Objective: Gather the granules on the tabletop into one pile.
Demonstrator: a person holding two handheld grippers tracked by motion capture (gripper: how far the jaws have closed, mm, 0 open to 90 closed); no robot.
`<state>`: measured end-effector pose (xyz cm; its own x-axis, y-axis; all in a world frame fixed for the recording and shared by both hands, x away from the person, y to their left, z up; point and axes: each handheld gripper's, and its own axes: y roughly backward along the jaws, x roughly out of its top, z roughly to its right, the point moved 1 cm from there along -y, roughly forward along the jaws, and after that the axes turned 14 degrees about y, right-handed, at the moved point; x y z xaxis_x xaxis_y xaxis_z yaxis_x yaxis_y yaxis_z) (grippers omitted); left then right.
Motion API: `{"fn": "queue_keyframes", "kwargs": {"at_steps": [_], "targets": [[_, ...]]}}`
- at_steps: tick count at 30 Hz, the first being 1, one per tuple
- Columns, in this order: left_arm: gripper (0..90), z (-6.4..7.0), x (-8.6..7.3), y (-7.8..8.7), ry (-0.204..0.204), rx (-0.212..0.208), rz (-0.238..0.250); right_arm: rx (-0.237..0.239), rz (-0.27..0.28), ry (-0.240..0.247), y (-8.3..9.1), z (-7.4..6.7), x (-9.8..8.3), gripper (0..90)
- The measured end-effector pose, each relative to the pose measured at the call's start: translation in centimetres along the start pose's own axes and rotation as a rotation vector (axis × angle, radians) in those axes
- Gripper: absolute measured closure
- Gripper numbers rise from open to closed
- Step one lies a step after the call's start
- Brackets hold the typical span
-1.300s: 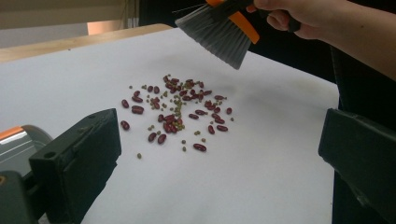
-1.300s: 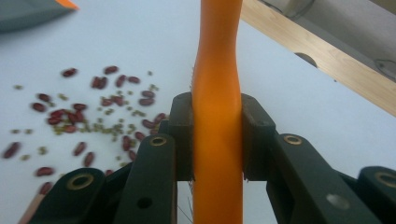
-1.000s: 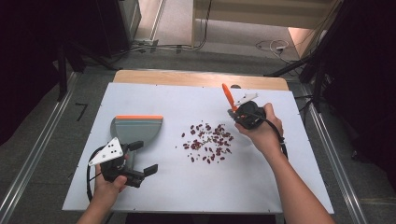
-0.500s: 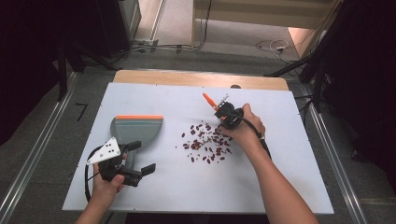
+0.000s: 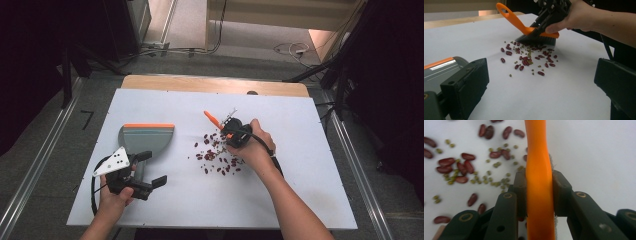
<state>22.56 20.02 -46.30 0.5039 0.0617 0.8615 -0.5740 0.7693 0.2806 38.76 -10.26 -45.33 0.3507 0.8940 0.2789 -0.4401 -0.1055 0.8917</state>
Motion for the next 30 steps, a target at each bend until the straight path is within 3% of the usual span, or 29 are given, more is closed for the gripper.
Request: {"fn": "queue_keyframes", "kwargs": {"at_steps": [3,6,10,11,14,15,21,22,24,25,26,27,30], "targets": [[0.6,0.0,0.0,0.0,-0.003,0.000,0.001,0.020,0.006,0.014,0.4,-0.5,-0.1,68.0],[0.6,0.0,0.0,0.0,-0.005,0.001,0.001,0.017,0.006,0.061,0.9,-0.7,-0.3,68.2],[0.6,-0.1,0.0,0.1,-0.002,0.002,0.005,-0.004,0.037,0.064,1.8,0.2,-0.3,68.7],[0.6,-0.1,0.0,0.1,-0.003,0.002,0.005,-0.032,0.072,0.090,2.3,0.8,0.0,68.7],[0.6,-0.1,0.0,0.1,0.000,0.003,0.003,-0.068,0.091,0.117,2.6,1.4,0.8,68.7],[0.6,-0.1,0.0,0.0,-0.001,0.003,0.003,-0.088,0.102,0.151,2.6,1.7,1.2,68.7],[0.6,-0.2,0.0,0.2,0.001,-0.001,0.004,-0.159,0.121,0.275,0.2,2.4,4.1,68.7],[0.6,-0.3,0.0,0.2,0.003,-0.001,0.005,-0.182,0.107,0.330,-1.2,2.4,4.8,68.7],[0.6,-0.4,-0.1,0.3,0.008,-0.002,0.005,-0.208,0.088,0.352,-1.8,2.3,5.0,68.7],[0.6,-0.5,-0.1,0.4,0.009,-0.004,0.009,-0.208,0.074,0.382,-2.8,2.2,5.2,68.7],[0.6,-0.5,-0.1,0.4,0.009,-0.002,0.006,-0.175,0.095,0.377,-3.0,2.0,5.3,68.7],[0.6,-0.5,-0.1,0.4,0.012,-0.005,0.007,-0.175,0.095,0.377,-3.0,2.0,5.3,68.7],[0.6,-0.7,-0.1,0.4,0.009,-0.006,0.007,-0.132,0.059,0.454,-3.2,0.4,5.4,68.2]]}}
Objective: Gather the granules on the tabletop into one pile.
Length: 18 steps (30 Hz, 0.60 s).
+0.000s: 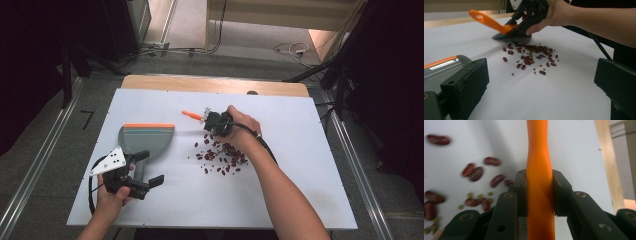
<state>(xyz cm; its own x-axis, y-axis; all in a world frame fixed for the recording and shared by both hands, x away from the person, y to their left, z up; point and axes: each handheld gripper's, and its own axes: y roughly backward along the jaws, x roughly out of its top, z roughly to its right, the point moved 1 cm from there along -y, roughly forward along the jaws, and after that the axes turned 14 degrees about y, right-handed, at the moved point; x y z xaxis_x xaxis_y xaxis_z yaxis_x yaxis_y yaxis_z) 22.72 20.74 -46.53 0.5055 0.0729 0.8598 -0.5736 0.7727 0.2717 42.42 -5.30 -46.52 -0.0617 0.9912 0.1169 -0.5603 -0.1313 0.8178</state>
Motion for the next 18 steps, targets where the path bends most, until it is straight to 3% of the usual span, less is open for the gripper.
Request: {"fn": "queue_keyframes", "kwargs": {"at_steps": [4,6,18], "targets": [[0.7,0.0,0.0,-0.1,-0.001,0.001,-0.006,0.047,0.026,0.007,0.5,-0.7,0.0,68.0],[0.7,0.1,0.0,-0.1,-0.002,0.000,-0.005,0.094,0.063,0.018,1.2,-1.4,-0.2,67.7],[0.7,0.3,0.0,-0.3,-0.007,0.000,-0.011,0.161,0.112,0.094,3.5,-4.7,-0.9,67.3]]}}
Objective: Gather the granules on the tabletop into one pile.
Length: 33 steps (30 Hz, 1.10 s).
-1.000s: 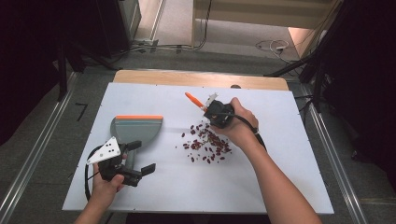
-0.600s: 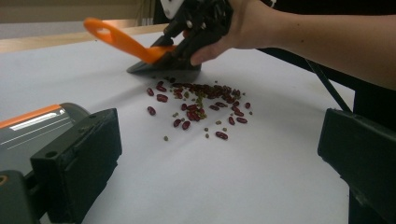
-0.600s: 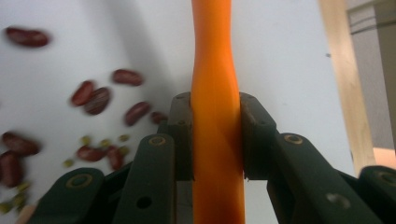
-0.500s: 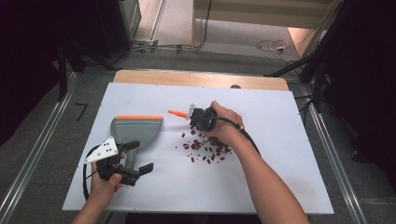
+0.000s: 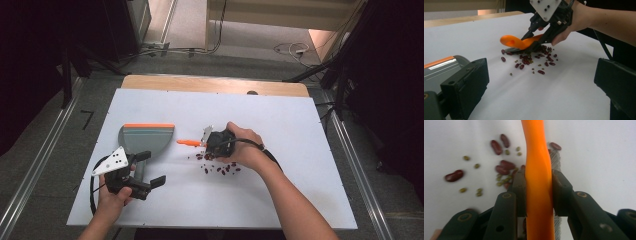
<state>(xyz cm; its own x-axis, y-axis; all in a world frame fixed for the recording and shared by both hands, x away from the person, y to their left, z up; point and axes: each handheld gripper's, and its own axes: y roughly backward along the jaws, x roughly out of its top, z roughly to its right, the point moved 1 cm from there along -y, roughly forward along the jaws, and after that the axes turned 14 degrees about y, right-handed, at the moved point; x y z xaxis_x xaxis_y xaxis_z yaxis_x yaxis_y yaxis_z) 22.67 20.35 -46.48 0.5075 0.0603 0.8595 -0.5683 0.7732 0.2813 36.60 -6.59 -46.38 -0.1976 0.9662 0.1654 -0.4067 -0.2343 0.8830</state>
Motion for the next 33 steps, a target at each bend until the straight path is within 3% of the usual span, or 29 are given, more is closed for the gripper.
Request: {"fn": "queue_keyframes", "kwargs": {"at_steps": [5,6,8,14,18,23,25,28,30,31,33], "targets": [[0.7,0.0,0.0,0.0,0.000,0.003,0.000,0.022,0.010,0.029,0.8,-0.6,-0.2,67.4],[0.7,0.0,0.0,0.0,0.000,0.003,0.000,-0.022,0.023,0.032,1.3,-0.2,-0.5,67.7],[0.7,-0.1,0.0,0.0,-0.001,0.005,0.002,-0.048,0.032,0.018,1.6,0.2,-0.8,68.3],[0.7,-0.2,0.0,0.1,0.002,0.005,0.002,-0.078,0.053,-0.026,2.2,1.6,-0.7,68.6],[0.7,-0.2,0.0,0.1,0.002,0.007,0.002,-0.163,0.025,0.008,2.0,3.0,0.8,68.7],[0.7,-0.2,0.0,0.2,0.004,0.006,0.005,-0.182,0.002,0.064,0.2,4.0,3.2,68.7],[0.7,-0.2,0.0,0.2,0.003,0.005,0.006,-0.154,-0.014,0.075,-1.3,3.9,3.9,68.7],[0.7,-0.2,0.0,0.4,-0.001,0.005,0.010,-0.132,0.003,0.094,-1.7,3.3,4.3,68.6],[0.7,-0.3,0.0,0.5,0.004,0.006,0.014,-0.126,-0.026,0.122,-1.9,2.4,4.6,68.1],[0.7,-0.4,0.0,0.5,0.005,0.008,0.014,-0.095,-0.024,0.130,-1.9,2.0,4.6,67.9],[0.8,-0.5,0.1,0.5,0.005,0.012,0.015,-0.076,-0.016,0.159,-1.7,1.0,4.5,67.7]]}}
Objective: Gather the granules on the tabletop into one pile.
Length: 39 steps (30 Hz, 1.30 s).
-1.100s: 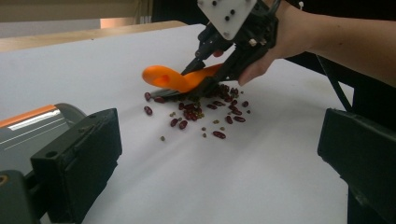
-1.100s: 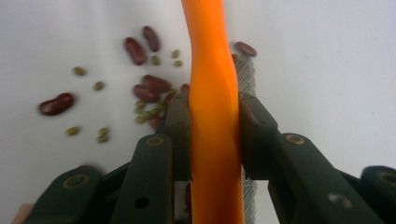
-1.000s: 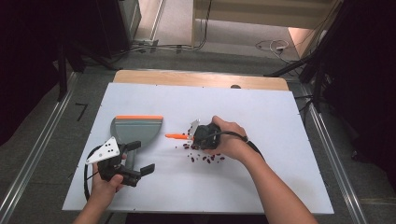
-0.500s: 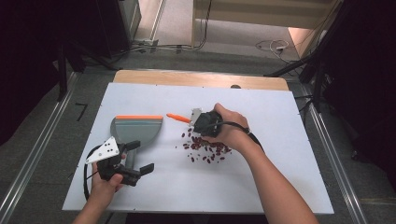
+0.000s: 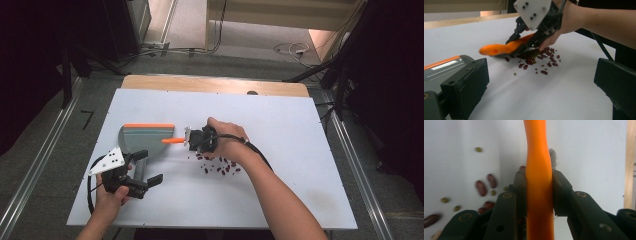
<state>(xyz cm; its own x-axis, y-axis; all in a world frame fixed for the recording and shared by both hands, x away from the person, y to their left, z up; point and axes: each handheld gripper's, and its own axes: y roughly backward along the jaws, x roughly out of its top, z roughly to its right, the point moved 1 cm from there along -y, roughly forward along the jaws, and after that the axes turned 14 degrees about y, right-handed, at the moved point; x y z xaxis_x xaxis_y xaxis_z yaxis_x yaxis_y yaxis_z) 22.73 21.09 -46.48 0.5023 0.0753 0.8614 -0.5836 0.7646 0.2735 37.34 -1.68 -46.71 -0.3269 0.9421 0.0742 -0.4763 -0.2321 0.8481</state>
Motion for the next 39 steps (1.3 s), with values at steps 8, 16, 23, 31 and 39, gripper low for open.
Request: {"fn": "queue_keyframes", "kwargs": {"at_steps": [8,16,23,31,39], "targets": [[0.7,0.1,0.0,0.0,-0.001,0.006,-0.001,0.048,0.056,0.008,1.3,-1.8,-0.7,67.5],[0.8,0.0,0.0,0.0,-0.001,0.009,-0.001,0.107,0.072,0.041,2.5,-2.8,-1.0,67.4],[0.8,0.0,0.0,0.0,0.000,0.013,0.003,0.000,0.090,-0.041,4.4,-1.3,-1.6,68.6],[0.8,-0.1,0.1,0.2,-0.002,0.017,0.008,0.132,0.118,-0.317,8.5,1.1,0.0,68.6],[0.8,0.1,0.1,0.3,-0.002,0.016,0.010,0.364,0.161,-0.559,6.4,1.3,2.1,68.6]]}}
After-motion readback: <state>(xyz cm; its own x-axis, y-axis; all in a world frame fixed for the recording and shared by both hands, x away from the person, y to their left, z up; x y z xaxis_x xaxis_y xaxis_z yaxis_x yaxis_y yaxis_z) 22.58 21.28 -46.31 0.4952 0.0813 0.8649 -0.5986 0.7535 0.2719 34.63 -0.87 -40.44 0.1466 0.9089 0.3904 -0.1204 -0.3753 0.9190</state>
